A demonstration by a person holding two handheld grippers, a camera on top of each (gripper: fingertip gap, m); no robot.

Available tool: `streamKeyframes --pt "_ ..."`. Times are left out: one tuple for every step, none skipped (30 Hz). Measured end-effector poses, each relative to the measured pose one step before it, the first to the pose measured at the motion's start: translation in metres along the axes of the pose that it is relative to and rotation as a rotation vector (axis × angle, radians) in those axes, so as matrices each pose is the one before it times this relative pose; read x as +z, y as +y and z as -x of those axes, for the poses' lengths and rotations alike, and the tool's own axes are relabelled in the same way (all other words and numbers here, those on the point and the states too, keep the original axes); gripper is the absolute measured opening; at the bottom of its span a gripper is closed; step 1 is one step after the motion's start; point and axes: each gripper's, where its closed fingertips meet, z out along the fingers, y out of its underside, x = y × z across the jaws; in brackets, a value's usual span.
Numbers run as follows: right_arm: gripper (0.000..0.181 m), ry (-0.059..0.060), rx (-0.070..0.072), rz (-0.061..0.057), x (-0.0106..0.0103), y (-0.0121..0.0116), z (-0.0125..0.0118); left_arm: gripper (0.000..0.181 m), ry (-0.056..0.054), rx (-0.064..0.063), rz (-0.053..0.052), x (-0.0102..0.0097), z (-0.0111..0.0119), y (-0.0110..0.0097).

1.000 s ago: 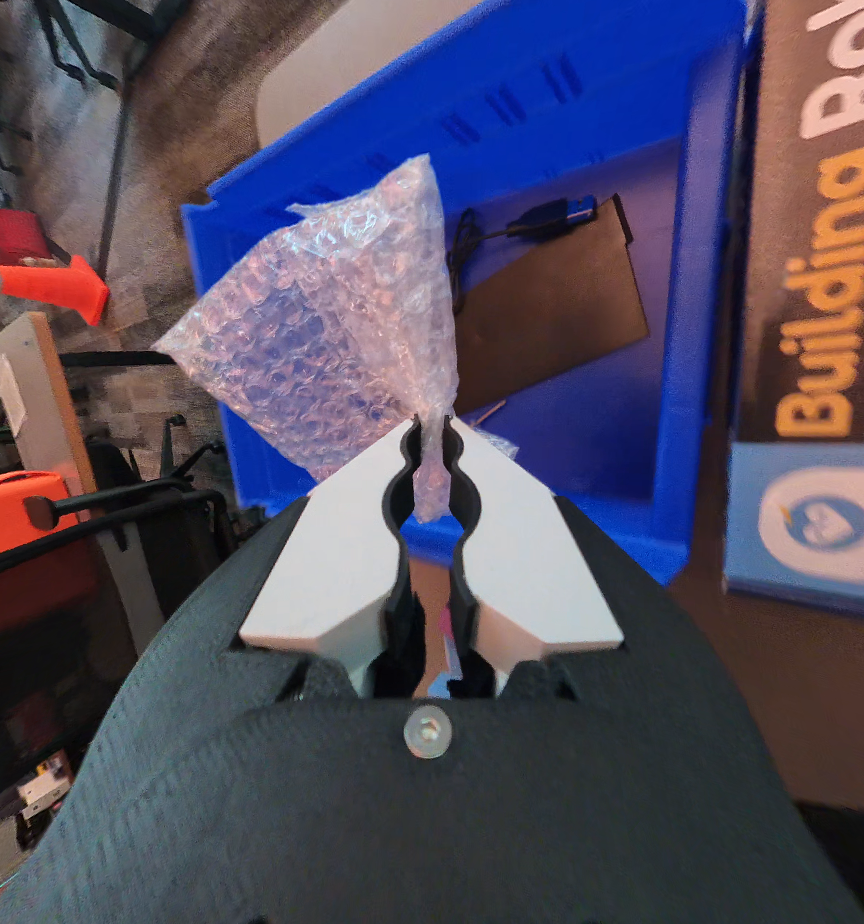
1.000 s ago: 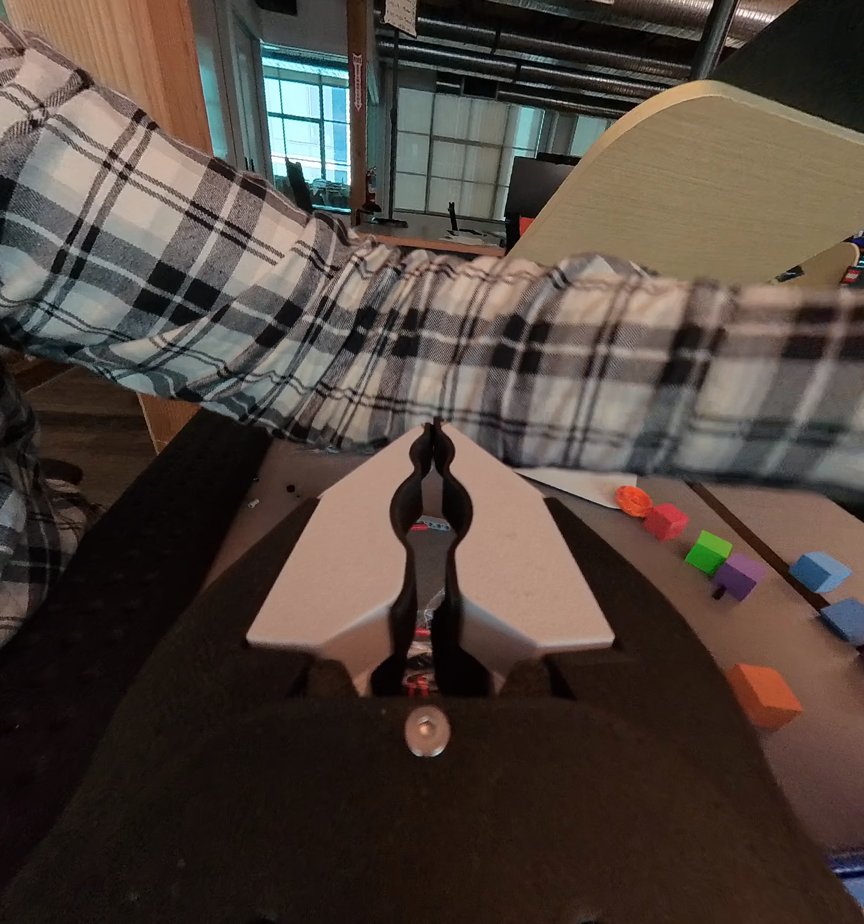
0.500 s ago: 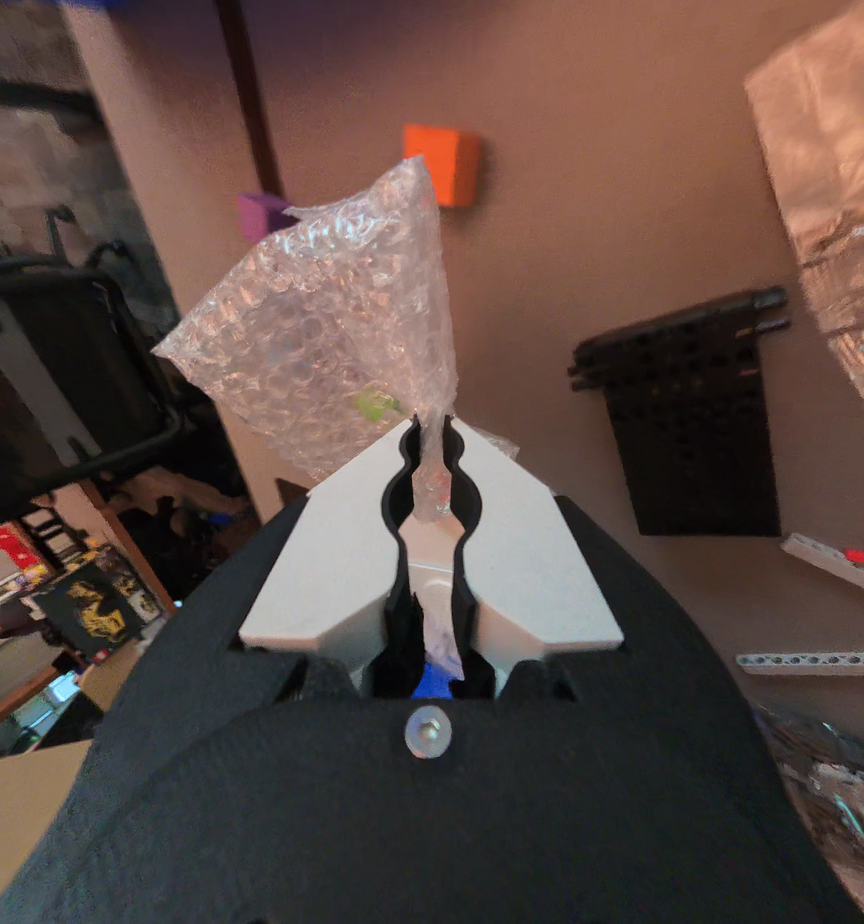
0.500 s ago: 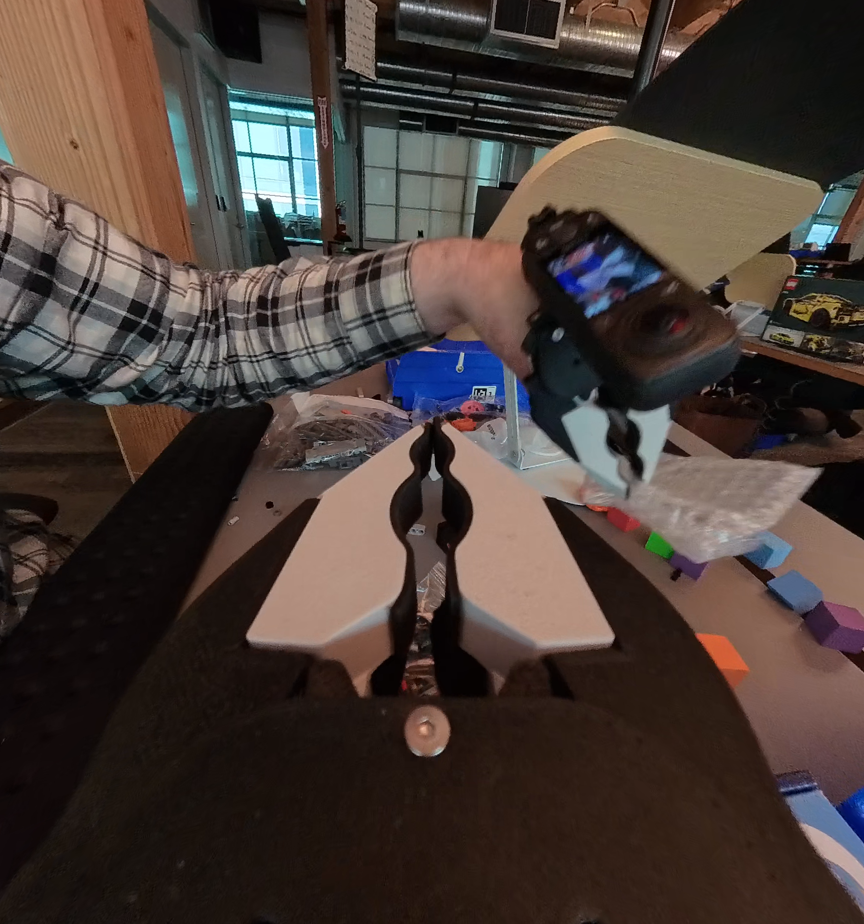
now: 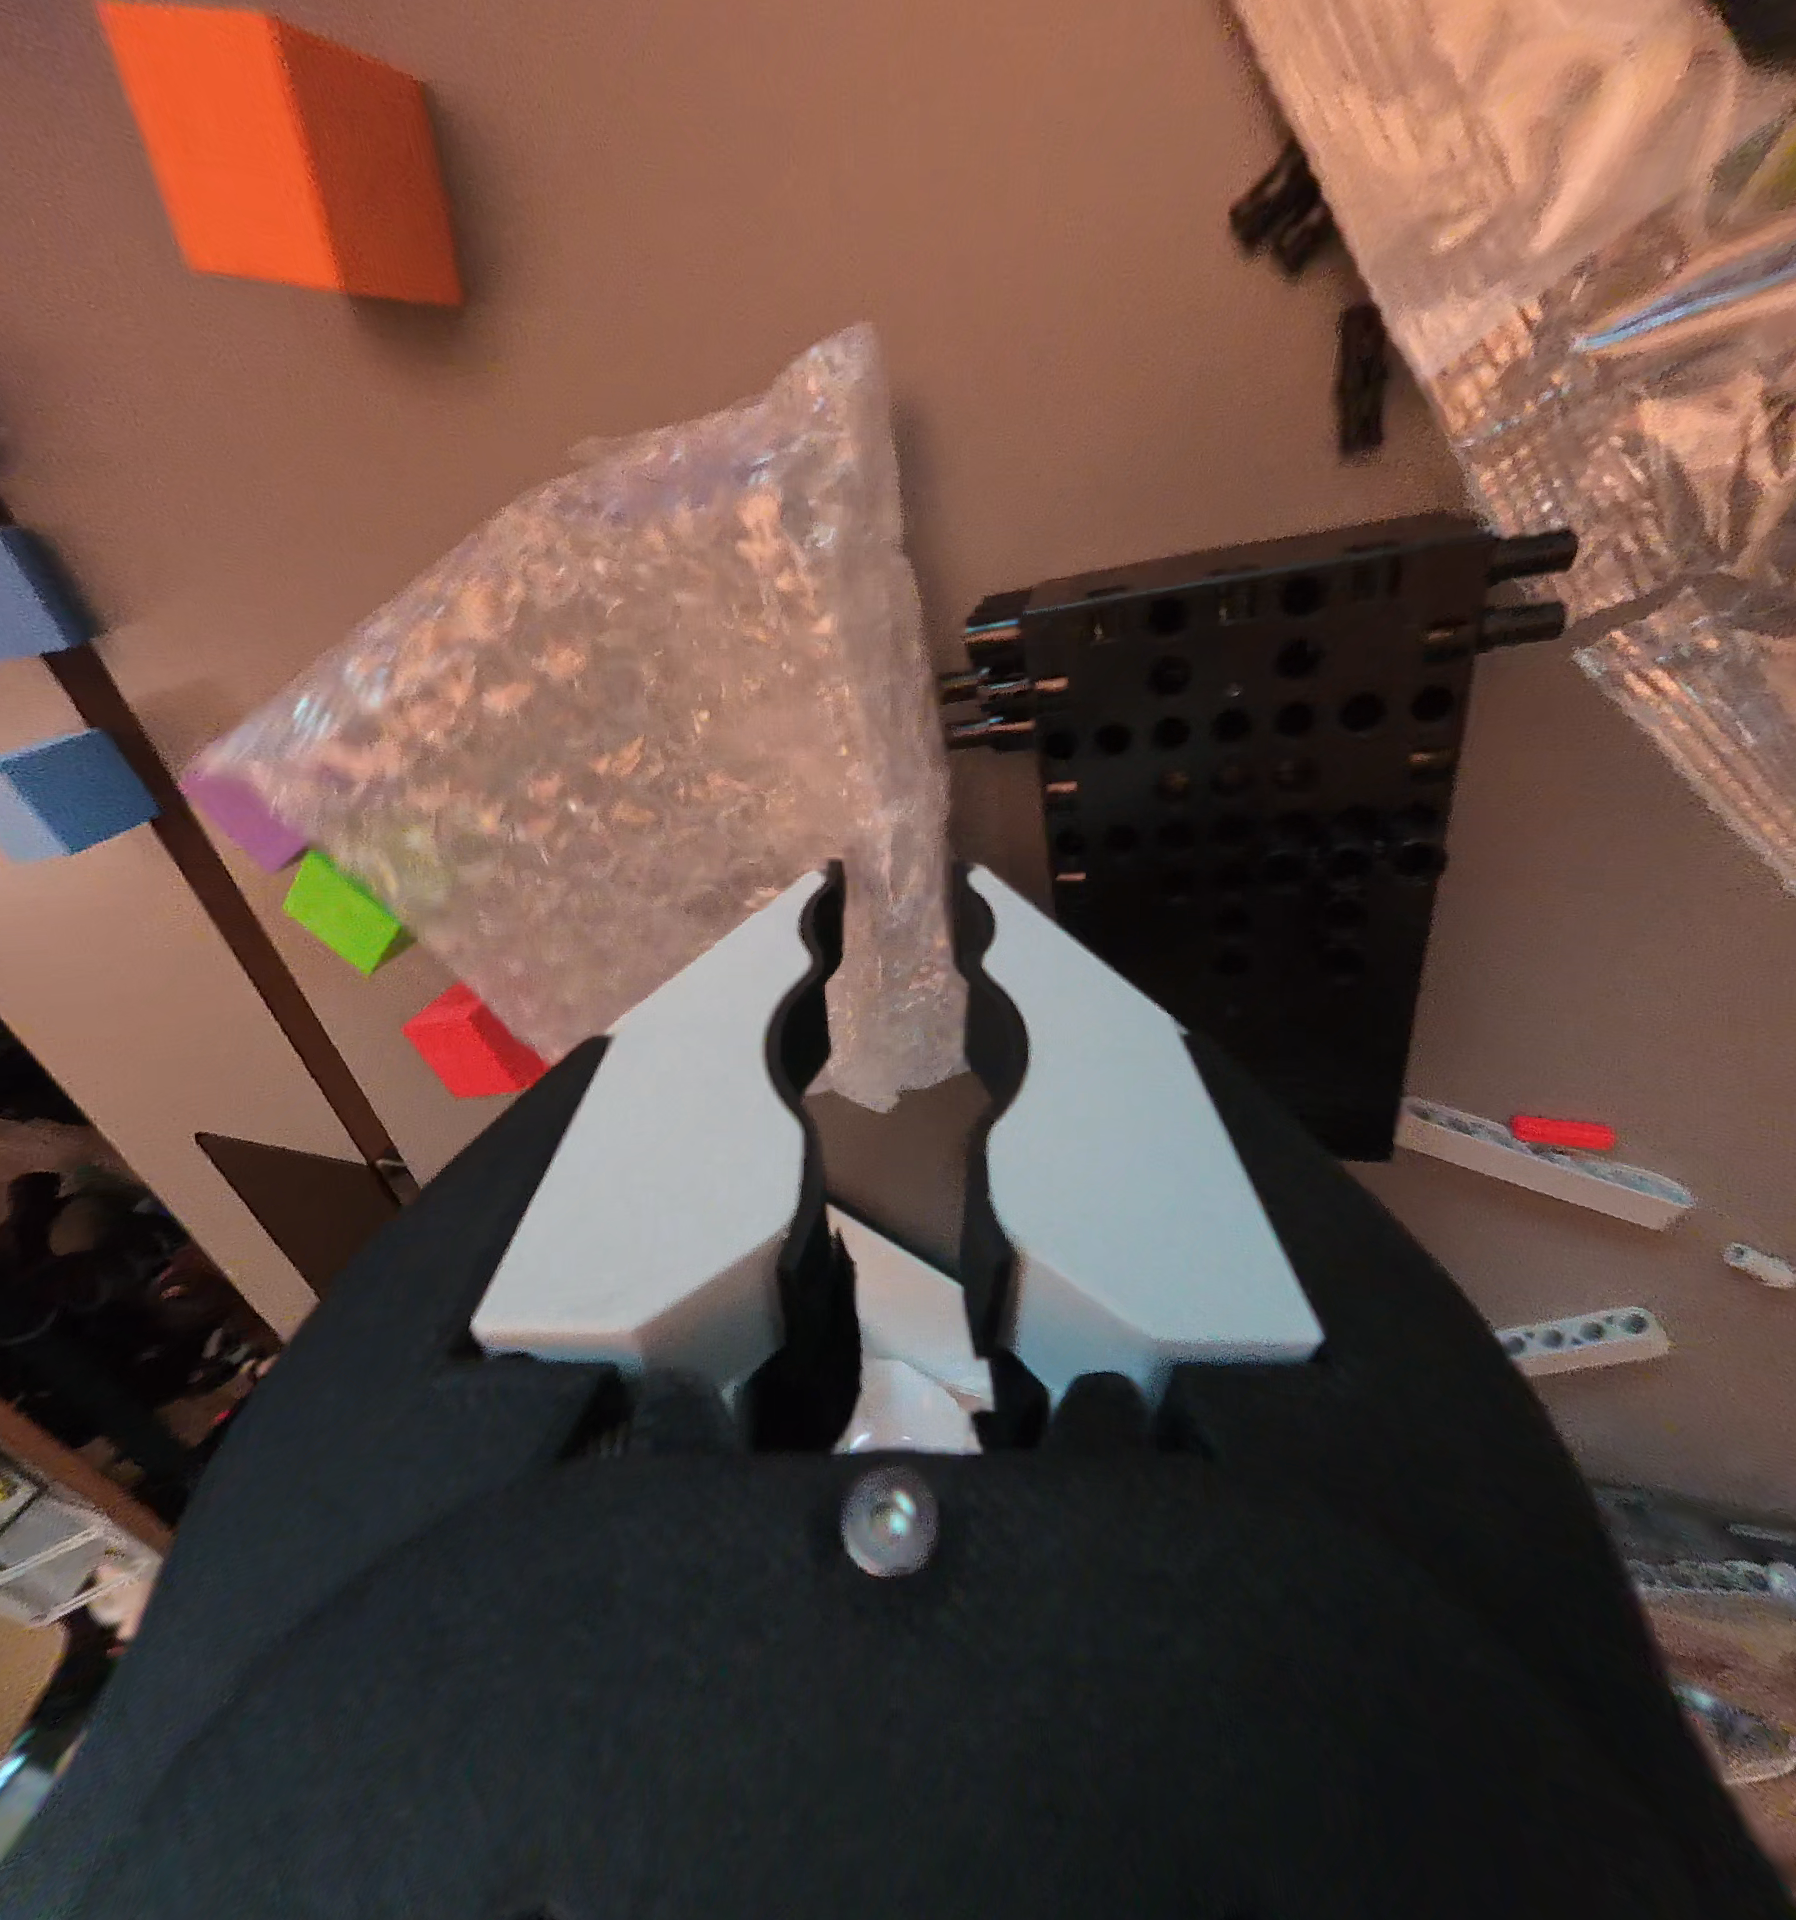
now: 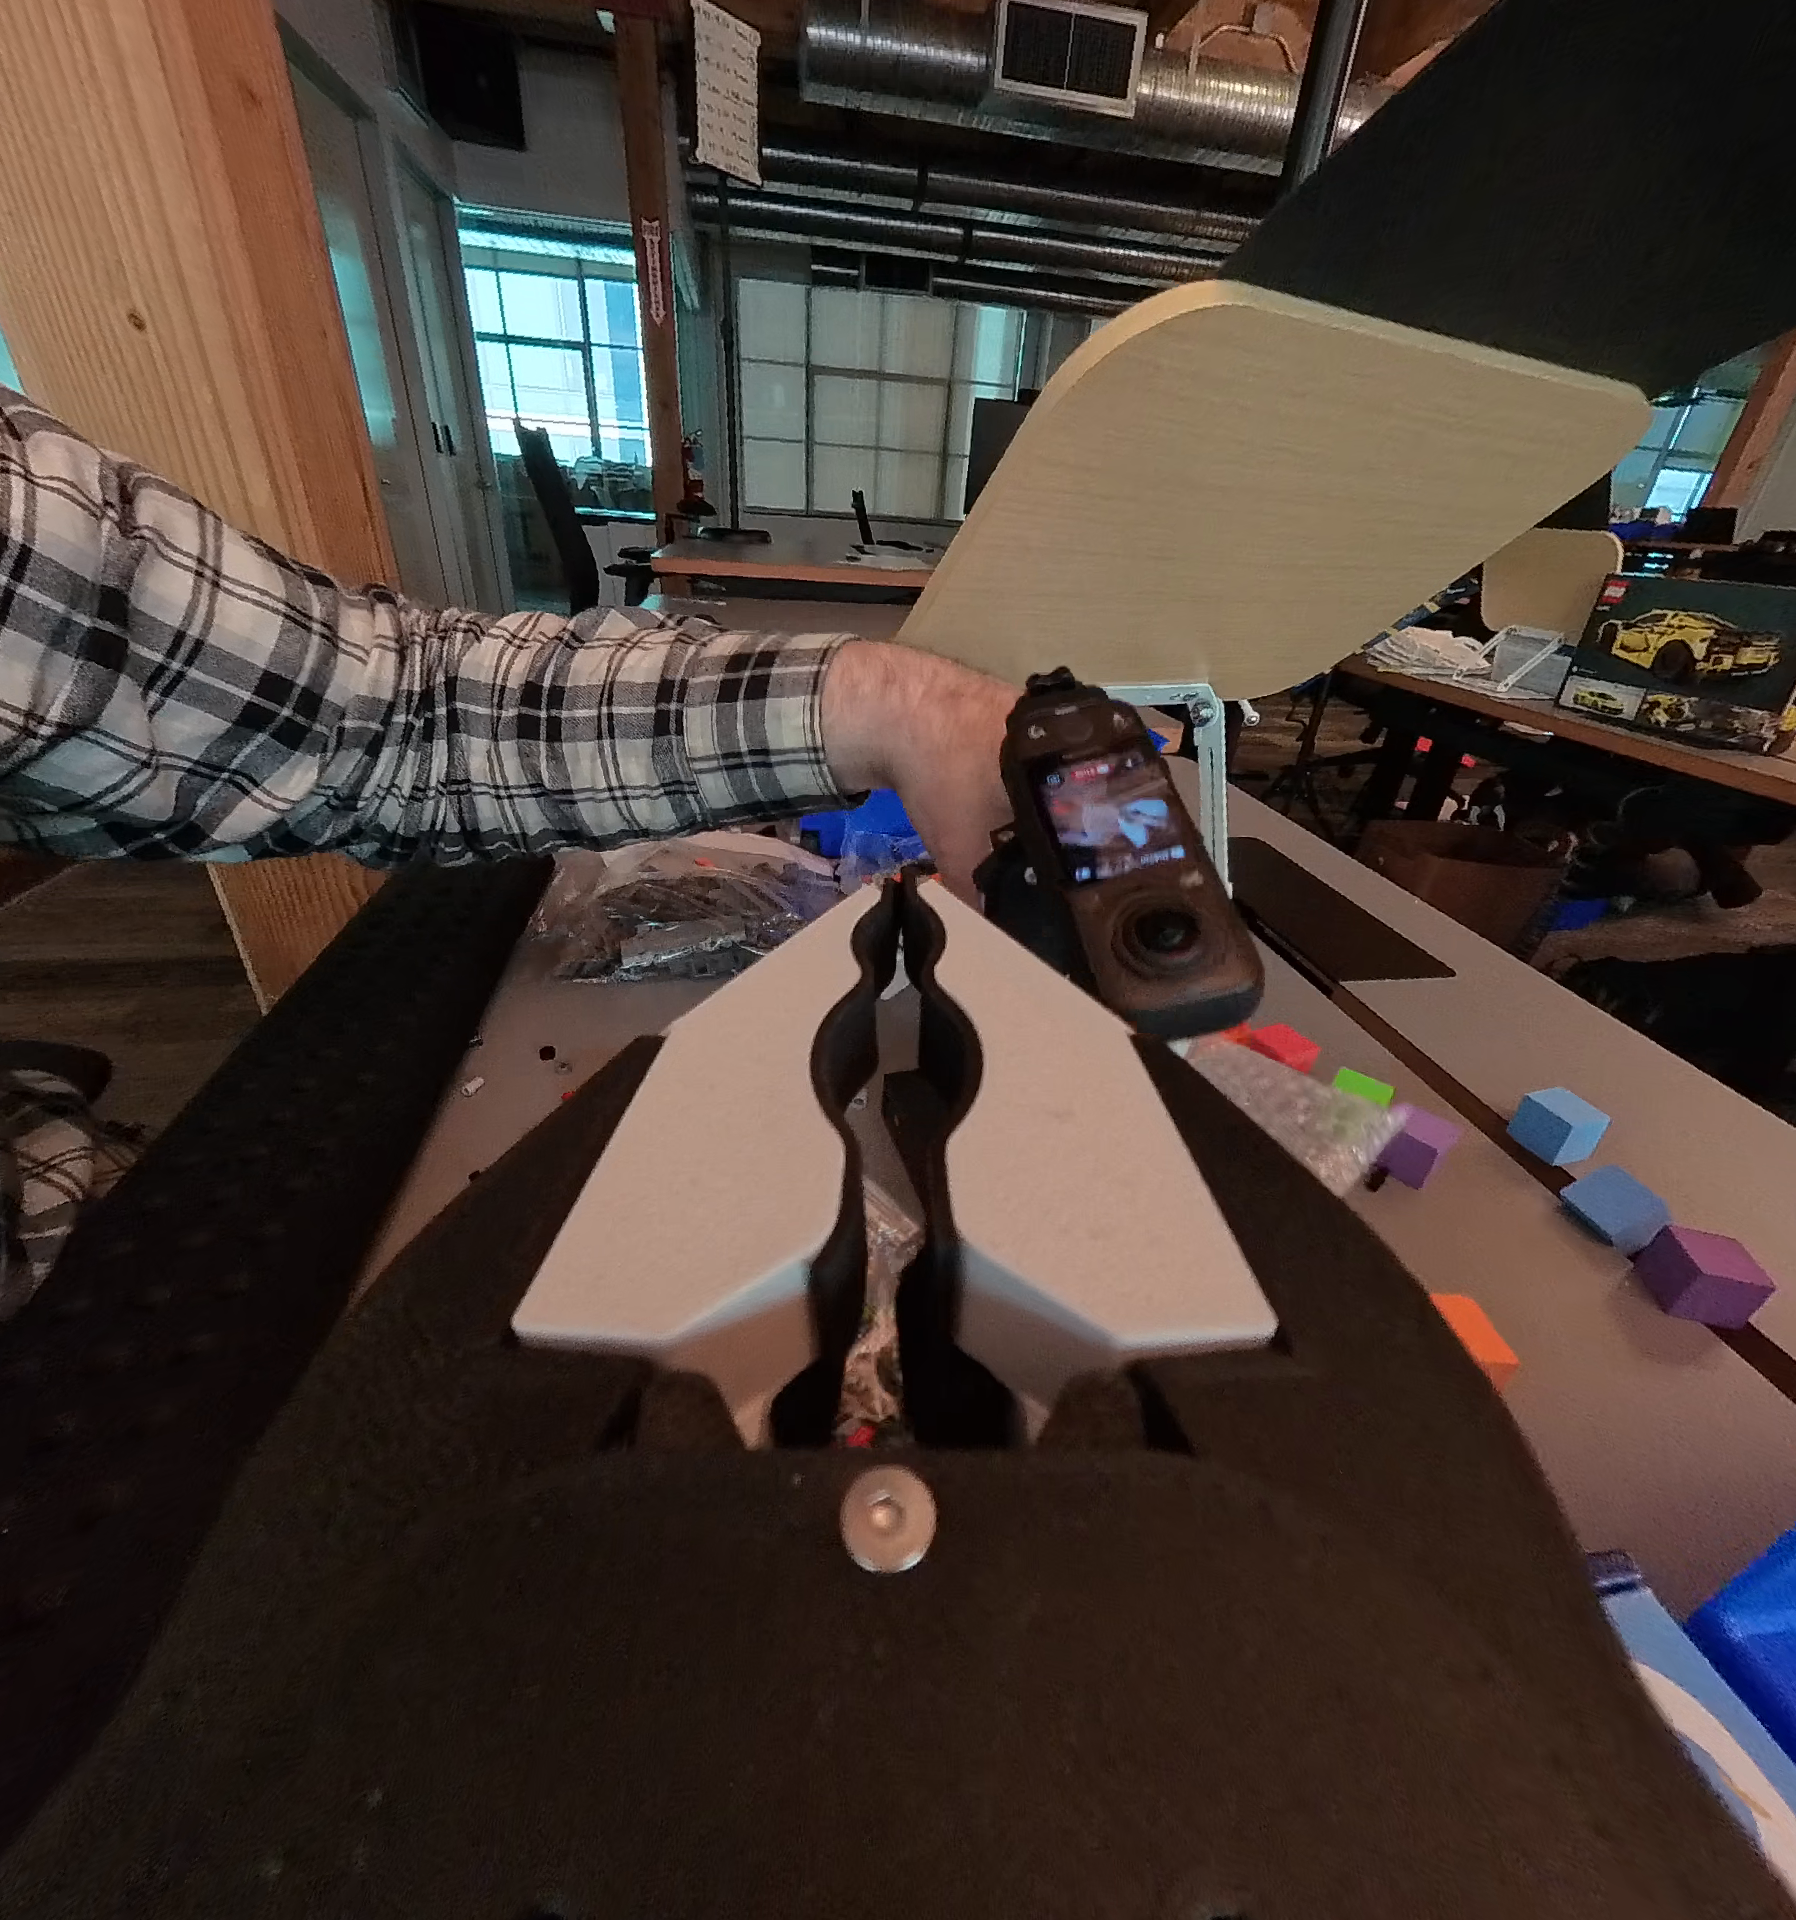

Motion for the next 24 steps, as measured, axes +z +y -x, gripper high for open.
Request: streamKeyframes --pt "0.0 0.0029 -0.0009 -0.0026 -0.00113 -0.00085 -0.00069 0.025 0.0004 -0.0166 -0.0287 -0.00608 0.00095 -0.0012" --pt "0.0 0.0038 0.0007 -0.0029 -0.00126 -0.00076 -0.0012 0.026 0.0051 -0.0111 -0.0379 -0.00704 0.00025 -0.00186" --pt "0.0 0.0044 0.0016 -0.0027 -0.00152 -0.00045 -0.00143 0.029 0.0071 -0.0196 -0.0408 -0.00733 0.00083 -0.00237" --pt "0.0 0.0052 0.0019 -0.0028 -0.0016 -0.00046 -0.0017 0.031 0.0029 -0.0229 -0.0342 -0.00736 0.00236 -0.00213" --pt "0.0 0.005 0.0027 -0.0042 -0.00159 -0.00056 -0.0018 0.032 -0.0081 -0.0191 -0.0298 -0.00746 0.00448 -0.0019" --pt "0.0 0.0038 0.0034 -0.0053 -0.00154 -0.00084 -0.00148 0.031 -0.0154 -0.016 -0.0318 -0.00719 0.00619 -0.00306" --pt "0.0 0.0022 0.0035 -0.0061 -0.00144 -0.00096 -0.00116 0.03 -0.0238 -0.0179 -0.0314 -0.00575 0.00839 -0.00438" --pt "0.0 0.0008 0.0036 -0.0062 -0.00108 -0.00097 -0.00069 0.028 -0.0259 -0.0185 -0.025 -0.00319 0.00949 -0.00449" --pt "0.0 -0.0001 0.0034 -0.0045 -0.00066 -0.00071 -0.00039 0.024 -0.0192 -0.0178 -0.0143 0.00102 0.00839 -0.00364" --pt "0.0 -0.0005 0.0018 -0.0023 -0.00025 -0.00024 -0.00017 0.022 0.0009 -0.0135 -0.0004 0.00573 0.00457 -0.00143" --pt "0.0 0.0 -0.0004 0.0004 0.00009 0.00017 0.00002 0.023 0.0036 -0.006 0.023 0.00926 0.0024 0.00297" --pt "0.0 0.0004 -0.0012 0.003 0.0003 0.00067 0.00005 0.022 -0.0086 -0.0005 0.044 0.01079 0.00205 0.00666" --pt "0.0 0.001 -0.0013 0.0043 0.00036 0.00107 -0.00011 0.022 -0.0026 0.0048 0.0423 0.01112 -0.00107 0.00683" --pt "0.0 0.0015 -0.0011 0.0041 0.00021 0.00093 -0.00031 0.022 0.0067 0.007 0.0238 0.01083 -0.00422 0.00453" --pt "0.0 0.001 0.0002 0.0021 0.00005 0.00062 -0.00033 0.02 0.0172 -0.0003 0.0066 0.01104 -0.00674 0.00249" --pt "0.0 -0.0002 0.0014 -0.0007 -0.00009 0.0 -0.00015 0.017 0.014 -0.0053 -0.0025 0.01059 -0.00633 0.00145" --pt "0.0 -0.0001 0.0011 -0.0021 -0.0003 -0.00032 -0.00014 0.003 -0.0127 -0.0083 -0.0246 0.00607 -0.00125 -0.00121" --pt "0.0 0.0003 0.0007 -0.0026 -0.00046 -0.00062 -0.00023 0.004 -0.0093 -0.0111 -0.0328 -0.00029 0.00058 -0.00251" --pt "0.0 0.0004 0.0007 -0.003 -0.00052 -0.00069 -0.00021 0.01 -0.003 -0.0135 -0.002 -0.00256 0.00183 0.00128" --pt "0.0 0.0014 0.0005 -0.0037 -0.00069 -0.00091 -0.00036 0.016 -0.0003 -0.0075 -0.0129 -0.00495 0.00227 -0.00107" --pt "0.0 0.0019 0.0013 -0.004 -0.00094 -0.00087 -0.00069 0.017 -0.0035 -0.0077 -0.0254 -0.00685 0.00332 -0.00374" --pt "0.0 0.0017 0.0019 -0.0036 -0.00093 -0.00071 -0.00076 0.019 -0.0013 -0.0121 -0.0177 -0.00752 0.00373 -0.00386" --pt "0.0 0.0023 0.0018 -0.0039 -0.00104 -0.00077 -0.0009 0.023 -0.0176 -0.0038 -0.012 -0.0079 0.00636 -0.00458" --pt "0.0 0.0026 0.0021 -0.0033 -0.00092 -0.00047 -0.001 0.024 -0.037 0.0026 -0.0238 -0.0078 0.00978 -0.00674"
